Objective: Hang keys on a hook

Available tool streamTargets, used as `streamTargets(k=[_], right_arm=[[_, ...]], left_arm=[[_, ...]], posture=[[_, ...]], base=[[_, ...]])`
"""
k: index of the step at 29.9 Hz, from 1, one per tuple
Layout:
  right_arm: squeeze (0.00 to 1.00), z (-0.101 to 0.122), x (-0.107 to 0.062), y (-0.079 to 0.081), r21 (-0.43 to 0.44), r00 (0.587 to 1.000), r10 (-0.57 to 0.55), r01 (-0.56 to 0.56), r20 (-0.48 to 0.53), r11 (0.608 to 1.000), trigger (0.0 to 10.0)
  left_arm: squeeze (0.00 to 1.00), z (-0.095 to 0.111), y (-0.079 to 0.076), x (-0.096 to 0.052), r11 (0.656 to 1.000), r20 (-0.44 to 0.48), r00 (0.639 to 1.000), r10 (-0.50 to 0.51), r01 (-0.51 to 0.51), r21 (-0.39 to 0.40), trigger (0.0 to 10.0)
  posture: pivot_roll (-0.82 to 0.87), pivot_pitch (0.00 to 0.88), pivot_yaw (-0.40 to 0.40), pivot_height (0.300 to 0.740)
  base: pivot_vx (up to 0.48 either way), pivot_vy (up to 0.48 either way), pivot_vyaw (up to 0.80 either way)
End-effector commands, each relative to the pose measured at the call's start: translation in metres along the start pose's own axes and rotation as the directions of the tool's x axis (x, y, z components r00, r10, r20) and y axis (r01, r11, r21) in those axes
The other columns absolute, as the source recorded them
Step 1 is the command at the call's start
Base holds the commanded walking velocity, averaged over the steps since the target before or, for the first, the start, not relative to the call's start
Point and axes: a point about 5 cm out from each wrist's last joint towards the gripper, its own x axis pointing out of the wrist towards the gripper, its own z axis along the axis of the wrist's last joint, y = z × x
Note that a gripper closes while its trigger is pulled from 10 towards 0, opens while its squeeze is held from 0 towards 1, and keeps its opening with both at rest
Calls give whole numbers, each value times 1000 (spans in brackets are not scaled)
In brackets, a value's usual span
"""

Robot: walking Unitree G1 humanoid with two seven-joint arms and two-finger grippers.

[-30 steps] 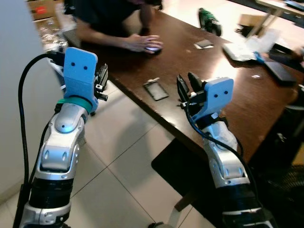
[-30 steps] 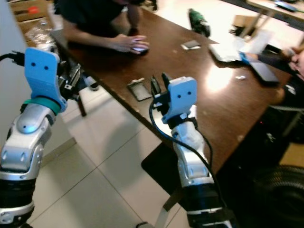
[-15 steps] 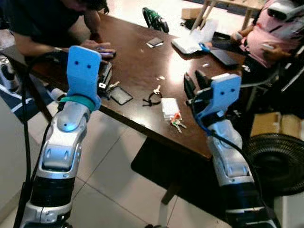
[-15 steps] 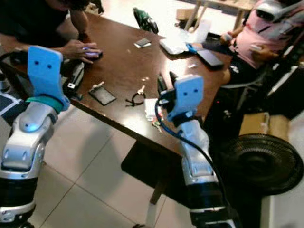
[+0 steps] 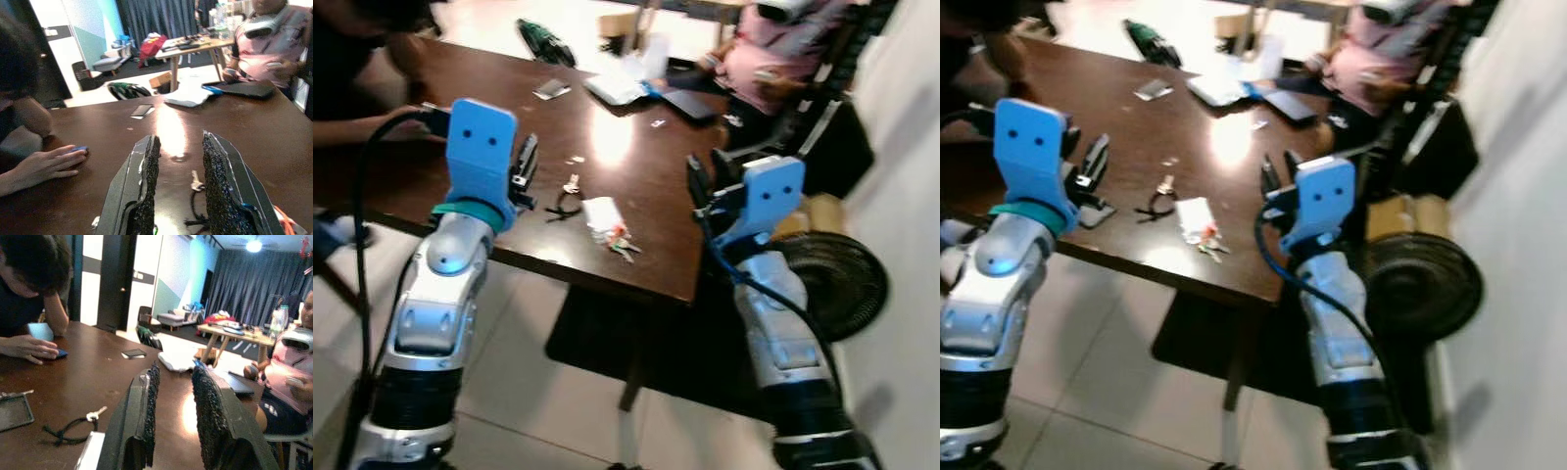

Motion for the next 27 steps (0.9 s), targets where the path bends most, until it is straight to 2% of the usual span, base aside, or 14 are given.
streamTargets(k=[1,7,11,20,27], right_arm=[[0,-3,-2,-2,-4,1000,-6,6,-17,1000,10000],[0,-3,-2,-2,-8,1000,-4,4,-15,1000,10000],[0,-1,-3,1,-24,1000,13,-13,1,1000,10000],[0,-1,-3,1,-26,1000,18,-18,5,1000,10000],[0,0,-3,1,-24,1000,16,-16,5,1000,10000]], left_arm=[[0,0,-1,-1,1000,-1,1000,-6,6,-2,10000],[0,1,-1,-1,1000,9,1000,-10,10,9,10000],[0,-2,1,-1,999,3,1000,0,0,44,10000],[0,-2,2,-1,999,0,1000,7,-7,36,10000],[0,-2,2,-1,1000,-6,1000,14,-14,16,10000]], posture=[[76,0,55,740],[77,0,56,740],[77,0,57,740],[77,0,56,740],[77,0,56,740]], base=[[0,0,-800],[0,0,-748],[480,0,0],[459,0,0],[199,0,0]])
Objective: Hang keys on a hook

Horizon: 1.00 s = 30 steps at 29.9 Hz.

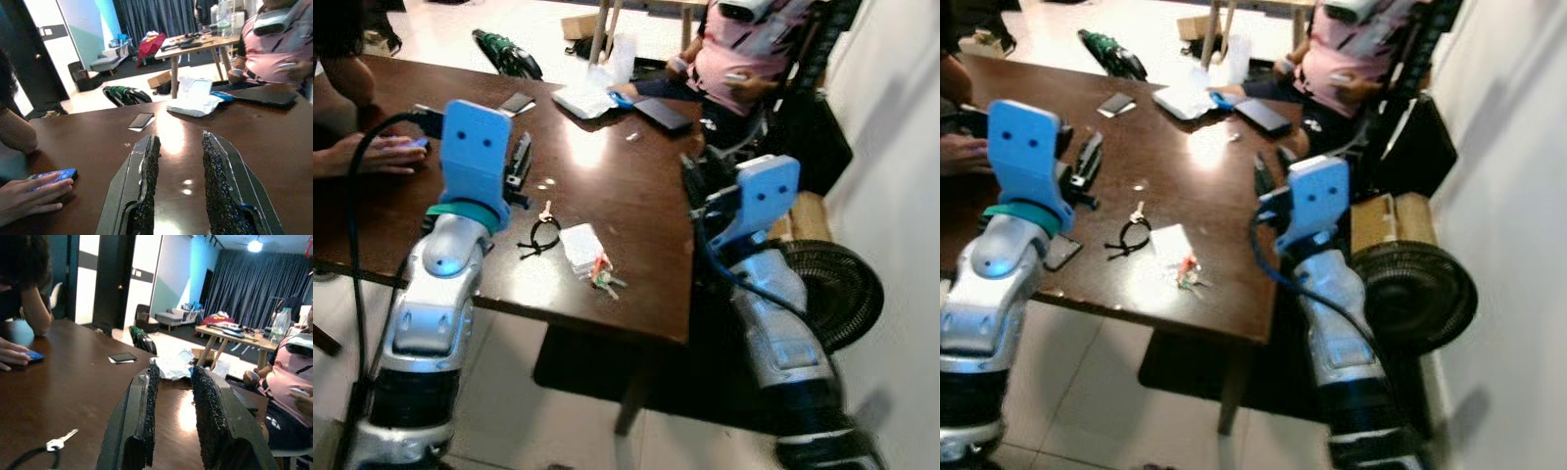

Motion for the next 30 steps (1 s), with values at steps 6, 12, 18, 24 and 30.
streamTargets(k=[6,12,18,24,30], right_arm=[[0,-3,-4,-7,-20,1000,-15,15,-17,1000,10000],[0,-9,-2,-15,-113,996,19,-29,-84,993,10000],[0,-36,-3,-27,-171,936,134,-198,-325,965,10000],[0,-52,17,-23,-125,867,222,-306,-445,944,10000],[0,-45,36,-27,-161,880,201,-294,-430,942,10000]], left_arm=[[0,-3,-7,-1,999,-22,999,-37,37,22,10000],[0,-21,-24,-9,950,-113,970,-213,233,208,10000],[0,-44,-52,-26,749,-274,839,-470,543,380,10000],[0,-71,-59,-35,465,-513,626,-587,780,419,10000],[0,-88,-64,-46,571,-618,526,-585,808,148,10000]], posture=[[77,0,56,740],[77,0,52,740],[70,0,61,740],[70,0,60,740],[98,0,89,740]], base=[[0,0,0],[0,0,0],[0,0,0],[0,0,0],[0,0,0]])
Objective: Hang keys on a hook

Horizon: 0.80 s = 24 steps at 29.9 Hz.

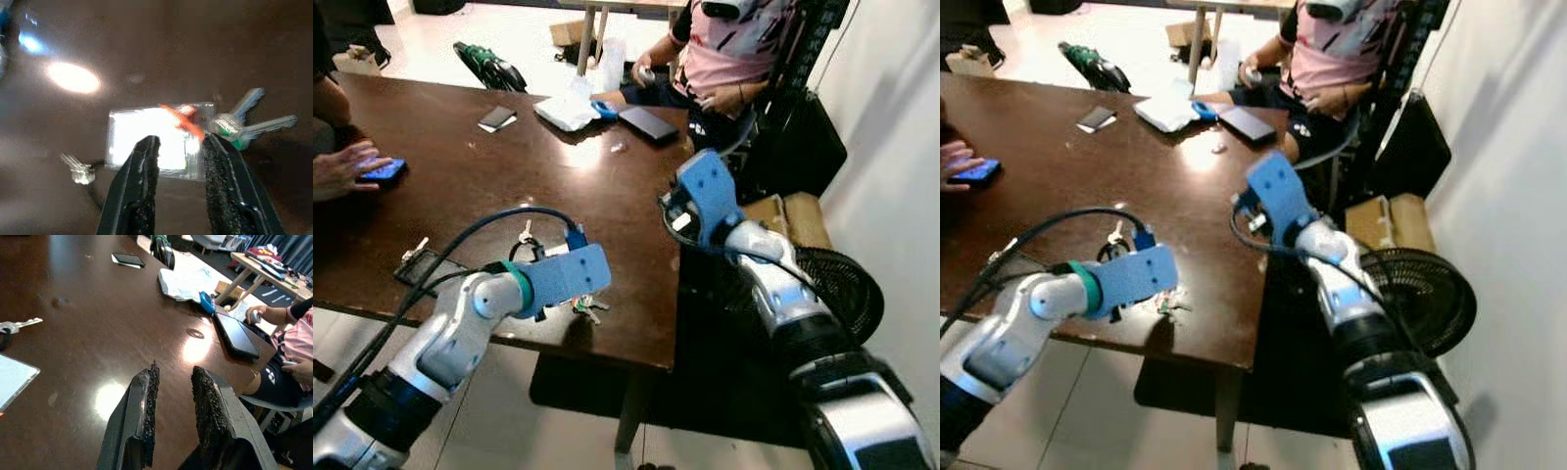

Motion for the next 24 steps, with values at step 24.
streamTargets(k=[24], right_arm=[[0,-4,9,-5,5,999,-35,35,-11,999,10000]], left_arm=[[0,-9,-6,1,822,-23,990,-142,105,-559,10000]], posture=[[128,0,139,740]], base=[[0,0,0]])
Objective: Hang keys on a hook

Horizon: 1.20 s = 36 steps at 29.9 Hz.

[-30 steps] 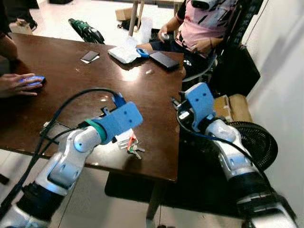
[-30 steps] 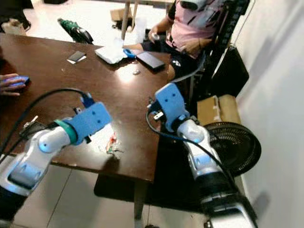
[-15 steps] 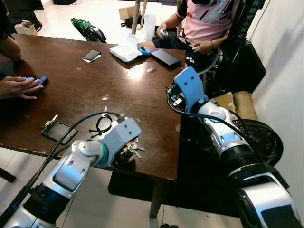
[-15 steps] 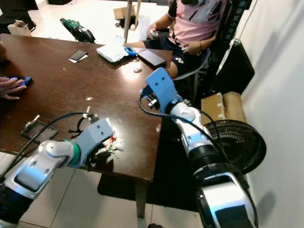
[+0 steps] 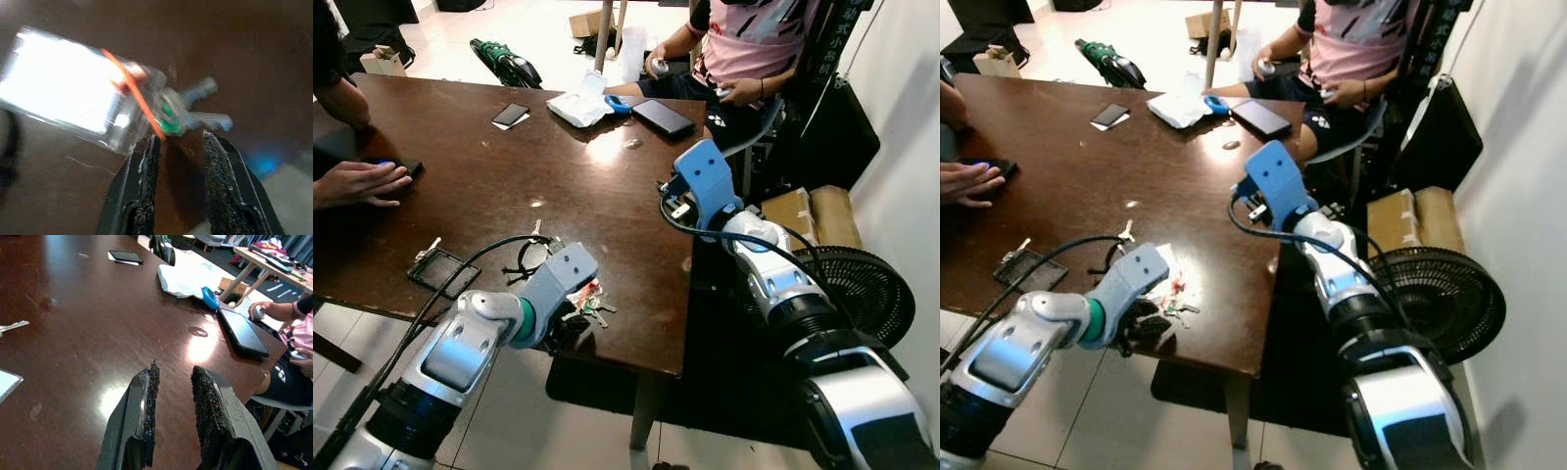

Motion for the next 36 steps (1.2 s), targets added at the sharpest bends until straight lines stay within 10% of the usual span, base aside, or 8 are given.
streamTargets(k=[1,33,35,36], right_arm=[[0,3,3,1,6,1000,-4,4,11,1000,10000],[0,7,9,-1,3,1000,-13,13,23,1000,10000],[0,7,9,-1,3,1000,-13,13,23,1000,10000],[0,7,9,-1,3,1000,-13,13,23,1000,10000]], left_arm=[[0,5,7,-2,997,14,999,29,-28,-68,10000],[0,4,3,18,986,-106,984,144,-152,-72,10000],[0,4,3,18,986,-106,984,144,-152,-71,9451],[0,4,2,18,986,-108,983,146,-154,-70,7412]], posture=[[128,0,139,740],[137,0,149,740],[137,0,149,740],[137,0,149,740]], base=[[0,0,0],[0,0,0],[0,0,0],[0,0,0]])
